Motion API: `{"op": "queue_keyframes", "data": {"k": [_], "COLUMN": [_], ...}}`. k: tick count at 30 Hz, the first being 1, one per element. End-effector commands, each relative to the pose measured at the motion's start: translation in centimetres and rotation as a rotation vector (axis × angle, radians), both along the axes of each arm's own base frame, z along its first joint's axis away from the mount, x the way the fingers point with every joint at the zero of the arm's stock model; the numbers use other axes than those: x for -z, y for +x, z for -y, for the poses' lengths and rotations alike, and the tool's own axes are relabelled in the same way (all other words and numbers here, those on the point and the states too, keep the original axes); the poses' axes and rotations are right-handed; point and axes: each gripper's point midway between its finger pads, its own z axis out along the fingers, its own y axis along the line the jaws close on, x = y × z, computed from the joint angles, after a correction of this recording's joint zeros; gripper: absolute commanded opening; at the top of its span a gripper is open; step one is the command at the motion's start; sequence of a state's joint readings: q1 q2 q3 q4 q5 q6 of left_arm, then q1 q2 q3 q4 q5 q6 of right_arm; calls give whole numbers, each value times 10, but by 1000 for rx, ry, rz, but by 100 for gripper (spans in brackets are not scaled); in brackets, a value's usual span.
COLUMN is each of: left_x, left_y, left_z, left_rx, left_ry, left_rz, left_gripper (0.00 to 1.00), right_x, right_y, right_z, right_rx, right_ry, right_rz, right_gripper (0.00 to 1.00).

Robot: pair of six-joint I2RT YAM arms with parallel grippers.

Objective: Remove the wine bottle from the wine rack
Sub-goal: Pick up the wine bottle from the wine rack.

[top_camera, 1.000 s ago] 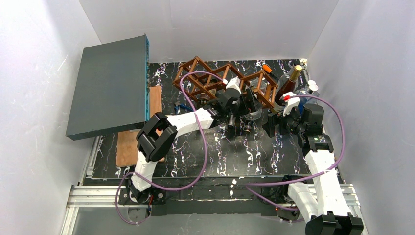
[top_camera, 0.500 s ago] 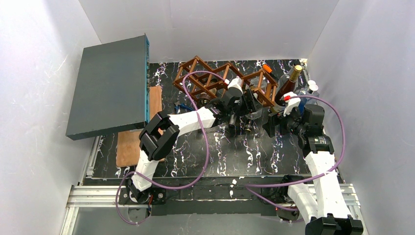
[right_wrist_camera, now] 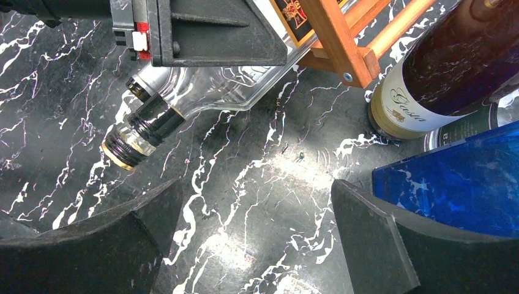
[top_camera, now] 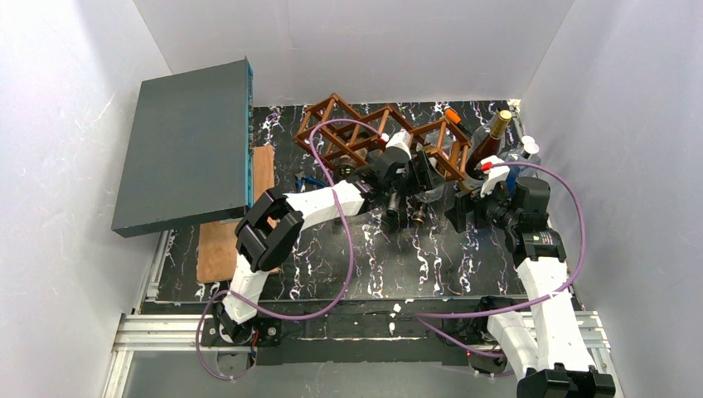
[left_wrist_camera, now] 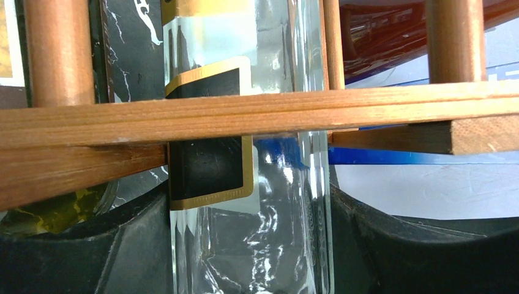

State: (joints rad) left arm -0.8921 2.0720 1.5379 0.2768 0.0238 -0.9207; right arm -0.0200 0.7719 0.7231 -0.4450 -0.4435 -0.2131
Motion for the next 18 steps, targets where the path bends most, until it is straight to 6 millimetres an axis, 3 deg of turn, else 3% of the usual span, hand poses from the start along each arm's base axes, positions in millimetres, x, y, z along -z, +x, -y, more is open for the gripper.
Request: {"op": "queue_keyframes", "data": {"k": [1, 18], "left_x": [-37, -46], "left_y": [-7, -24], "left_z": [-3, -18], "left_rx": [63, 98], "left_ry": [-32, -25], "left_rz": [81, 111], "left_gripper": [1, 0], "right_x": [-9, -7], "right_y": [5, 5], "right_z": [2, 2], "right_rx": [5, 1], "right_ry": [-9, -8], "right_rz": [50, 42], "right_gripper": [100, 100]}}
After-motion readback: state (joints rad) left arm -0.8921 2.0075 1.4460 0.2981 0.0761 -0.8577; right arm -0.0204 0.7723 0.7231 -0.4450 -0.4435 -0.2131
